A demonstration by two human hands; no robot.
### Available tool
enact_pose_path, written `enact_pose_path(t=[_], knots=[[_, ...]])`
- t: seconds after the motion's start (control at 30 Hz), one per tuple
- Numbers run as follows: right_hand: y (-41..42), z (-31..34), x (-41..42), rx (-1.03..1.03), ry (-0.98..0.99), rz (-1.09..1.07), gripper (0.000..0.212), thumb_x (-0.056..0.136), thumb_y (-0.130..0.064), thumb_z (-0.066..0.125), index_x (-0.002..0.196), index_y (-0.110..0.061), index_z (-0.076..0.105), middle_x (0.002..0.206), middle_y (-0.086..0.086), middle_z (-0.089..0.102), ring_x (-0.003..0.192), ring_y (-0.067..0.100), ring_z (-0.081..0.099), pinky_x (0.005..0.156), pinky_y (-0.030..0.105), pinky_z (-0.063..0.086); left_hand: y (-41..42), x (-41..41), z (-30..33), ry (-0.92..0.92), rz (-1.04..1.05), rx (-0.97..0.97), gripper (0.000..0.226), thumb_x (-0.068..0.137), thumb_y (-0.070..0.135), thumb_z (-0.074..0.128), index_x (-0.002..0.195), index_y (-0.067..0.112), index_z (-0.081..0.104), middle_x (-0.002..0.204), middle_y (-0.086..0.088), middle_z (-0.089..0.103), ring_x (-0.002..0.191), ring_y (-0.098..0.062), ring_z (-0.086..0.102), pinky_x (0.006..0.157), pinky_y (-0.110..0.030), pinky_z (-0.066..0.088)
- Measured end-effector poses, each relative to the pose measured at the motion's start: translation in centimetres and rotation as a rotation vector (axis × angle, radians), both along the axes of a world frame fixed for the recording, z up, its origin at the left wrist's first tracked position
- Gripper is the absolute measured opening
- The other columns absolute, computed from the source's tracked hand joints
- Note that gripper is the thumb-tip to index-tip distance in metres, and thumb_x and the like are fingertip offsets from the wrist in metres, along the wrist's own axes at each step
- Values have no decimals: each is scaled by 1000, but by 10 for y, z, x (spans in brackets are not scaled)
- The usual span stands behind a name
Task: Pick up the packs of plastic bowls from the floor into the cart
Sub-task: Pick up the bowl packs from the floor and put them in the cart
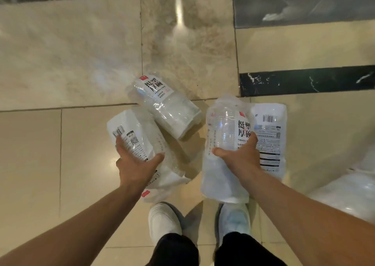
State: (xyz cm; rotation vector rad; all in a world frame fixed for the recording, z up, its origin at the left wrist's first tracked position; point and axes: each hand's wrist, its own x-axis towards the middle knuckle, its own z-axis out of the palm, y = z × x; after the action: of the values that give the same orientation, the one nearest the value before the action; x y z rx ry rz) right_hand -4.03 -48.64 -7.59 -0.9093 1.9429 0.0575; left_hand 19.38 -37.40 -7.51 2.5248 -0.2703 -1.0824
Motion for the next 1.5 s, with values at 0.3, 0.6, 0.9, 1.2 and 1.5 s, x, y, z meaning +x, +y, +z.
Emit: enact_pose_path(t=[0.3,0.6,0.9,1.2,1.5], knots=[[26,358,-51,-129,-233,-20,131,68,-42,95,165,-30,8,157,-1,46,140,26,51,116,45,43,-3,-38,338,197,-498,-184,138,58,41,99,161,37,7,145,6,39,127,-20,50,103,-42,53],[91,641,-122,-393,-315,-87,128,61,-52,91,160,-38,11,149,-5,50,135,25,54,113,46,46,-3,-104,599,206,-827,-443,139,58,57,93,162,44,1,162,9,29,142,-16,41,117,-46,44],[194,731,-185,-724,-272,-462,105,72,-30,96,151,-43,28,130,-23,57,122,8,62,97,28,46,-13,-166,685,347,-1201,-645,140,57,51,96,161,50,2,158,17,31,140,-20,46,103,-49,56],[396,760,-207,-800,-110,-974,105,68,-45,97,147,-45,27,134,-22,53,127,10,56,107,41,50,71,-274,725,595,-1692,-604,136,65,31,101,159,50,4,156,28,29,140,-7,45,109,-39,50],[603,781,-262,-842,20,-1164,129,59,-61,96,159,-48,17,154,-11,47,140,20,51,118,49,44,241,-391,749,729,-1906,-536,129,71,33,94,163,47,5,136,39,30,132,-5,37,103,-30,41]])
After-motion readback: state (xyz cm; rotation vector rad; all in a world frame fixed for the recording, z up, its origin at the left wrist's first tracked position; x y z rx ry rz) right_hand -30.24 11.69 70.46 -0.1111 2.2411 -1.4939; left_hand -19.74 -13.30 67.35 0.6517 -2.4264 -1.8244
